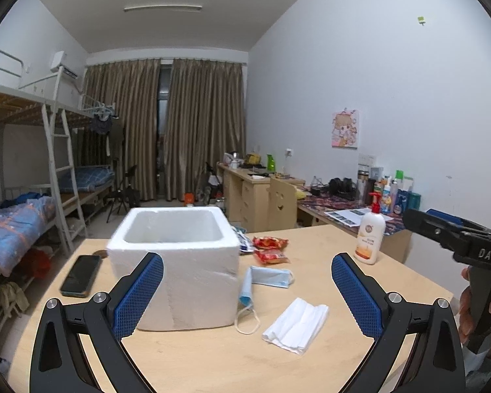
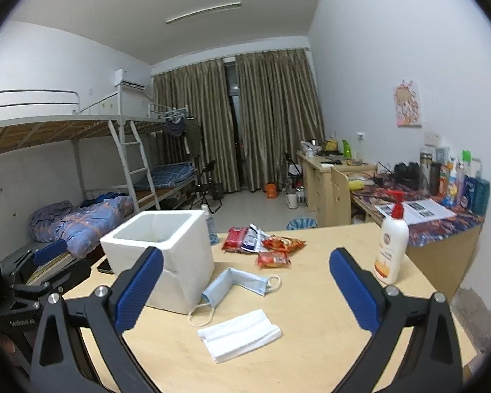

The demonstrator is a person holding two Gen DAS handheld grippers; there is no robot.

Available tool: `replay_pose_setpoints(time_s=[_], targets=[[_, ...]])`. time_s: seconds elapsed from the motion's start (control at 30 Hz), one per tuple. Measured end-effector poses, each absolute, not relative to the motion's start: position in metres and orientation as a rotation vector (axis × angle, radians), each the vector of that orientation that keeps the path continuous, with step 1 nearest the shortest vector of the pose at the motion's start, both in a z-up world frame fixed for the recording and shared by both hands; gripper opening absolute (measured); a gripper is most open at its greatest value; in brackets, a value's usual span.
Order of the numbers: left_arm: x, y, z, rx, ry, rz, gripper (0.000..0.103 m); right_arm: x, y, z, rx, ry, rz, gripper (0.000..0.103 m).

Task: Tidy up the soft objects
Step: 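Withdraw both tools from the box toward the white tissue, then lower the left tool onto the white tissue and close it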

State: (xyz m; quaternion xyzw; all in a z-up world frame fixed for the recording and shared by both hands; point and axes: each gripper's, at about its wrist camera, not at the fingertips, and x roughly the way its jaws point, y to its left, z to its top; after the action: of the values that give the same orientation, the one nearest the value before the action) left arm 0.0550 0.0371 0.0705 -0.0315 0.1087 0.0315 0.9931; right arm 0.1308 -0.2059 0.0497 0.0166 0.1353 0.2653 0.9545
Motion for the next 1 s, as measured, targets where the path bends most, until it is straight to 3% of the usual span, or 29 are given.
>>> replay_pose_setpoints(time_s=[1.0], targets=[[0.096,0.004,0.000,-0.057,0.311,-0.047,0.103,0.140,-0.227,-0.002,-0.018,0.375,0.467,0.103]])
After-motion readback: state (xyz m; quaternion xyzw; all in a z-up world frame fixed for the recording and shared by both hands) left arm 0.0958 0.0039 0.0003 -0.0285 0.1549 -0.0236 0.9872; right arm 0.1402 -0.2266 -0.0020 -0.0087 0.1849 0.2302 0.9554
